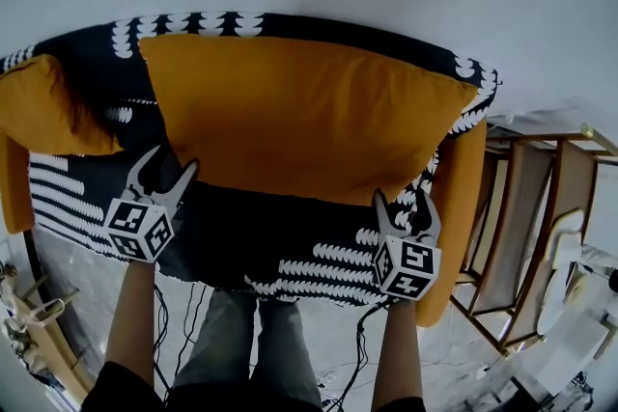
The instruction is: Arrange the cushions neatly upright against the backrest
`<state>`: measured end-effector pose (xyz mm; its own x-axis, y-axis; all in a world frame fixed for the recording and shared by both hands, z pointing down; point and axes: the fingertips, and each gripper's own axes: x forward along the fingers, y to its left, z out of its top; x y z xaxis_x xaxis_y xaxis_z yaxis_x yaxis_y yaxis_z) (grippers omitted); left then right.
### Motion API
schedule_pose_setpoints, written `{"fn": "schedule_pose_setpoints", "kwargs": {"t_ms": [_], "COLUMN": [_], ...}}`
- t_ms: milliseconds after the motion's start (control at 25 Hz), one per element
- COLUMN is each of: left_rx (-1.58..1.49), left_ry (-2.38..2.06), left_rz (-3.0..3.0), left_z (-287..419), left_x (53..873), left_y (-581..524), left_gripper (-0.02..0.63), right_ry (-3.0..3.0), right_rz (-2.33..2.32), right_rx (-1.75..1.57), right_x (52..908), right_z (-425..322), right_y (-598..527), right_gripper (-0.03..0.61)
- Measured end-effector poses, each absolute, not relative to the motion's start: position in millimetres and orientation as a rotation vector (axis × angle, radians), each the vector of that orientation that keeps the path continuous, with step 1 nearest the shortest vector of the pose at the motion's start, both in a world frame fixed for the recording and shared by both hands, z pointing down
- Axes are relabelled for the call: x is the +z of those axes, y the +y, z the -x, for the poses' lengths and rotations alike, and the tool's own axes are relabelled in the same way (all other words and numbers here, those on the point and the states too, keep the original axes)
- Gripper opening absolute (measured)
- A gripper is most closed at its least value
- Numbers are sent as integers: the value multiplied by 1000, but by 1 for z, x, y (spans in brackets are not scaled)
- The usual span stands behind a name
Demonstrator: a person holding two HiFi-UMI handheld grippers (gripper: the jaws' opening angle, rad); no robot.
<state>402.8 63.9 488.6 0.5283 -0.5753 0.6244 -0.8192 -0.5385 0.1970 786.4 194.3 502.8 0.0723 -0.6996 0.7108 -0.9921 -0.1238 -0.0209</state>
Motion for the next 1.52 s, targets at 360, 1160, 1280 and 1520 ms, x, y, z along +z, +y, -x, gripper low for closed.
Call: {"fn": "schedule_pose_setpoints", "kwargs": {"t_ms": [360,1160,1280,1520], "left_rx": [635,447,446,371], "left_ry": [-1188,-1310,-1318,-1349], "left_rz": [-2296,-2346,-2357,-2333], "left_z": [-390,-352,-336,-291], "left_x": [450,304,290,263], "left_y": [118,194,204,215], "left_gripper": [253,123,104,61], "right_ry": [-1746,-1916,-1928,-1982], "right_rz": [-1905,-2008,-2008,-2032], "right_rx": [724,678,646,606], "right_x": [455,317,302,260], "right_z": [-761,-688,-671,-626], "right_y": [228,266,264,262], "right_gripper": [281,64,40,12]}}
